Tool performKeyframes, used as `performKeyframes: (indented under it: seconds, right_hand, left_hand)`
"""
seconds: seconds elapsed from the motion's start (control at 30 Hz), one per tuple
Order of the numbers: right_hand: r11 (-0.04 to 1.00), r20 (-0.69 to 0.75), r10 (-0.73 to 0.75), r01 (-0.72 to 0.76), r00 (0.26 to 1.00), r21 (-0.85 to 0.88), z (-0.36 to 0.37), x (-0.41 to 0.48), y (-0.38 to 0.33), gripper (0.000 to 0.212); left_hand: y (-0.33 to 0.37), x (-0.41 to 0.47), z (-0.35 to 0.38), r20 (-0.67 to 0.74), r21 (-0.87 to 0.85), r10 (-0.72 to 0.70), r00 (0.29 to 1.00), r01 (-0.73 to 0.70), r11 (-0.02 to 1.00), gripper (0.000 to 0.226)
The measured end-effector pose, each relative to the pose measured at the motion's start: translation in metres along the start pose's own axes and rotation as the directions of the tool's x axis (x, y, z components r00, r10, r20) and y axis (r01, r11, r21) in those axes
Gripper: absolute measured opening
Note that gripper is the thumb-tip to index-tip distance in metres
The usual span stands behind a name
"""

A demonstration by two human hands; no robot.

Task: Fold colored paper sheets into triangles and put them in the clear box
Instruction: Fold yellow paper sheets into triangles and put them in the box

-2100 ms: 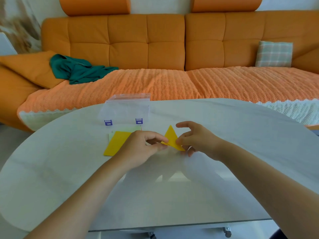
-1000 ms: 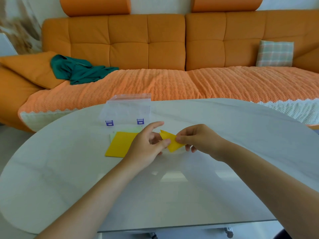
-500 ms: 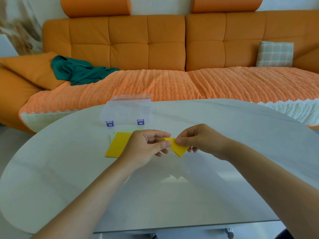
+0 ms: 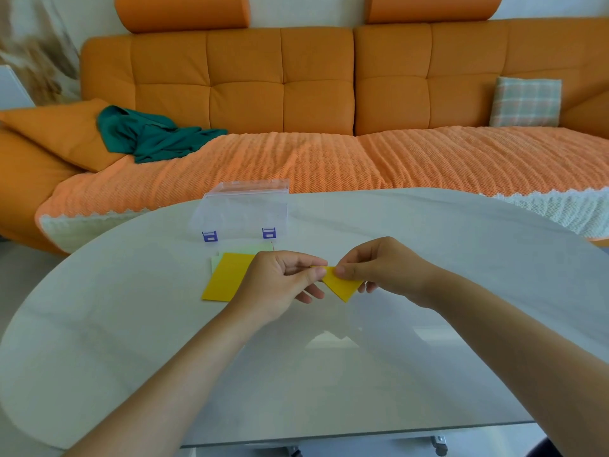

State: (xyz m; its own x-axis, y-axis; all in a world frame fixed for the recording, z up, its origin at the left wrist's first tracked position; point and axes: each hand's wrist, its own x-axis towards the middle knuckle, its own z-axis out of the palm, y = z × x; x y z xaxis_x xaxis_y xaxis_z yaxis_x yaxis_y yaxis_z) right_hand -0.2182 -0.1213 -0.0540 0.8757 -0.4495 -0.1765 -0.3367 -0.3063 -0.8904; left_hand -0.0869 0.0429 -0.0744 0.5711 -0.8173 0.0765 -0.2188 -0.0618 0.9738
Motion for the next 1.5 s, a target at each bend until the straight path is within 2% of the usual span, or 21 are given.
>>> performKeyframes:
  seconds: [0.27,0.4,0.5,0.57,0.63,0.83,0.97,1.1,1.23,1.3,1.37,1.5]
  right_hand:
    - [0.998,-0.043,0.0,-0.003,0.999,-0.06,0.003,0.003,0.005,0.013]
    - [0.992,-0.055,-0.002,-0.005,0.999,-0.125,0.006,0.006,0.009,0.014]
    - [0.977,-0.08,-0.003,-0.014,0.997,-0.213,0.007,0.01,0.014,0.014]
    - [0.949,-0.085,-0.007,-0.02,0.996,-0.314,0.01,0.012,0.016,0.015]
    - [0.907,-0.084,-0.007,-0.029,0.996,-0.421,0.014,0.013,0.016,0.017]
    - [0.807,-0.093,-0.002,-0.053,0.996,-0.588,0.021,0.015,0.011,0.019]
    - [0.75,-0.093,-0.013,-0.052,0.996,-0.659,0.023,0.016,0.008,0.021]
    - [0.715,-0.083,-0.013,-0.049,0.996,-0.698,0.024,0.017,0.006,0.023]
    - [0.696,-0.069,-0.023,-0.033,0.997,-0.717,0.025,0.017,0.004,0.022]
    - [0.679,-0.066,-0.041,-0.021,0.997,-0.734,0.025,0.017,0.003,0.022]
    - [0.638,-0.069,-0.093,0.006,0.993,-0.77,0.024,0.015,0.005,0.024]
    - [0.52,-0.073,-0.332,0.118,0.941,-0.846,0.023,0.008,0.017,0.026]
  left_hand:
    - [-0.008,0.001,0.004,-0.054,0.099,-0.022,0.998,0.027,0.995,0.012]
    - [-0.014,0.004,0.009,-0.117,0.121,-0.059,0.991,0.073,0.99,0.01]
    - [-0.021,0.005,0.011,-0.138,0.213,-0.047,0.989,0.076,0.974,0.009]
    - [-0.024,0.006,0.012,-0.13,0.378,-0.005,0.992,0.054,0.924,0.007]
    - [-0.024,0.005,0.014,-0.118,0.551,0.018,0.993,0.05,0.833,0.006]
    - [-0.028,0.009,0.015,-0.063,0.781,0.175,0.982,-0.061,0.621,0.011]
    - [-0.034,0.009,0.009,-0.079,0.765,0.243,0.967,-0.098,0.637,0.026]
    - [-0.037,0.005,0.008,0.028,0.711,0.391,0.92,-0.294,0.639,0.014]
    - [-0.04,0.002,0.011,0.187,0.663,0.376,0.908,-0.399,0.634,0.011]
    - [-0.039,0.001,0.011,0.221,0.666,0.371,0.902,-0.417,0.619,0.012]
    - [-0.035,0.0,0.011,0.238,0.68,0.352,0.905,-0.414,0.605,0.016]
    - [-0.029,0.0,0.018,0.208,0.718,0.292,0.933,-0.349,0.603,0.025]
